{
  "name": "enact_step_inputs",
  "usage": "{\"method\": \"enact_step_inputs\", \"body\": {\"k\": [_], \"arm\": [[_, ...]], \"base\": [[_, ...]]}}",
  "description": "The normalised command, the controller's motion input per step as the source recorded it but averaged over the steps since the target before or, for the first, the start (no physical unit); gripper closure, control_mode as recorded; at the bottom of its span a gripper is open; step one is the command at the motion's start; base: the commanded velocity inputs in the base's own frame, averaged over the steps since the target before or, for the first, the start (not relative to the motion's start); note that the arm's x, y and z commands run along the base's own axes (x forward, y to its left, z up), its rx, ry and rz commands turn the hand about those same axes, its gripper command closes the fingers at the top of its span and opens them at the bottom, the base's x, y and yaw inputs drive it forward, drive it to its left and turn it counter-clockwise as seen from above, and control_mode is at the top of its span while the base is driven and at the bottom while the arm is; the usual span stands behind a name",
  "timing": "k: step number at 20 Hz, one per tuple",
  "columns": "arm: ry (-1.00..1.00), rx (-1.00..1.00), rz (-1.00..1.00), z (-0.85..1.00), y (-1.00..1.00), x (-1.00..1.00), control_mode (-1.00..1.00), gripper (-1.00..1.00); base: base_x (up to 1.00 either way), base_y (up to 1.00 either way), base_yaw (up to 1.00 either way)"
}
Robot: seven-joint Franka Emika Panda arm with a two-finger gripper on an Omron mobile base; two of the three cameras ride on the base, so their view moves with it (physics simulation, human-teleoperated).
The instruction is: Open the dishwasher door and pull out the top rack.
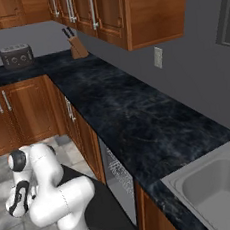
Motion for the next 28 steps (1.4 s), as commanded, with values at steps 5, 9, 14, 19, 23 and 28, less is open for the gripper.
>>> {"method": "enact_step_inputs", "body": {"k": [5,9,14,19,23,28], "arm": [[0.08,0.0,0.0,-0.56,0.62,-0.2,-1.0,-1.0],[0.02,0.0,0.0,-0.1,0.6,-0.35,-1.0,-1.0],[-0.01,0.13,0.0,0.62,0.32,-0.75,-1.0,-1.0],[-0.04,0.22,0.0,1.0,0.0,-0.47,-1.0,-1.0],[-0.09,0.2,0.0,1.0,-0.04,-0.01,-1.0,-1.0],[-0.07,0.27,0.0,1.0,-0.22,0.0,-1.0,-1.0]], "base": [[0.0,0.0,0.0],[0.0,0.0,0.0],[0.0,0.0,0.0],[0.0,0.0,0.0],[0.0,0.0,0.0],[0.0,0.0,0.0]]}}
